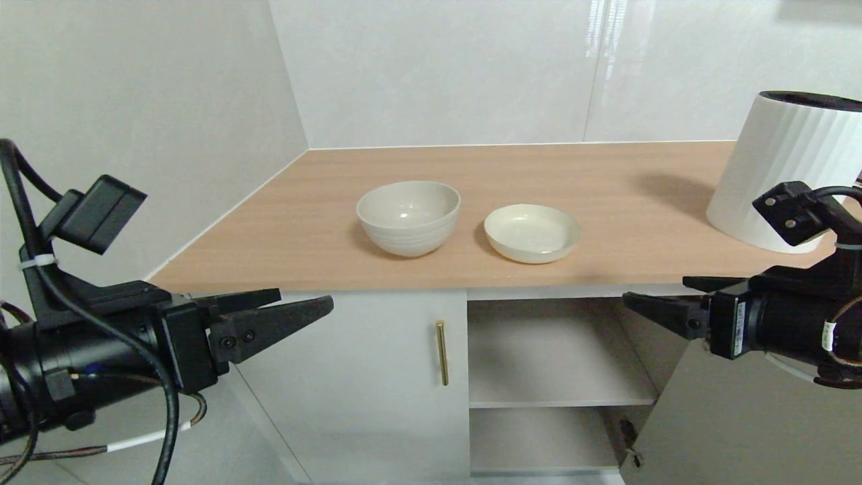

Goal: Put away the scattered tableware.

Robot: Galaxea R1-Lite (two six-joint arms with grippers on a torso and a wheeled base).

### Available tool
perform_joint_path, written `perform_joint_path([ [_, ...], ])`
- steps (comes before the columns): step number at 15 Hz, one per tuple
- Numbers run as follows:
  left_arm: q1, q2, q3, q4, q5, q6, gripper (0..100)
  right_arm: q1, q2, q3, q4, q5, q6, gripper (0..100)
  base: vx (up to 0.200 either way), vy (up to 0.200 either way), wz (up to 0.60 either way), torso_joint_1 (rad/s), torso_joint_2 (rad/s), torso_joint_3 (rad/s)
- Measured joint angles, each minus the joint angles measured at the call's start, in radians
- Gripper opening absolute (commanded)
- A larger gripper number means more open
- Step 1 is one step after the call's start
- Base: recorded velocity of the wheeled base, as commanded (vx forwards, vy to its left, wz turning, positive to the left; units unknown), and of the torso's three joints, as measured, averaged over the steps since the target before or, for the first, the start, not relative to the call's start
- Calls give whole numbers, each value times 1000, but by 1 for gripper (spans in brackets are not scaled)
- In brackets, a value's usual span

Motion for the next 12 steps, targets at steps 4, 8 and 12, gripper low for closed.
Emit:
perform_joint_path([
  [4,20,84,-239,282,37,-1,100,-3,101,-219,142,-53,34,100,0,0,0,167,-422,-254],
  [8,64,244,-487,482,176,-13,100,-16,268,-551,414,-103,151,100,0,0,0,26,-57,-36],
  [12,54,441,-654,486,326,-24,100,-19,368,-618,441,-167,192,100,0,0,0,0,0,0],
])
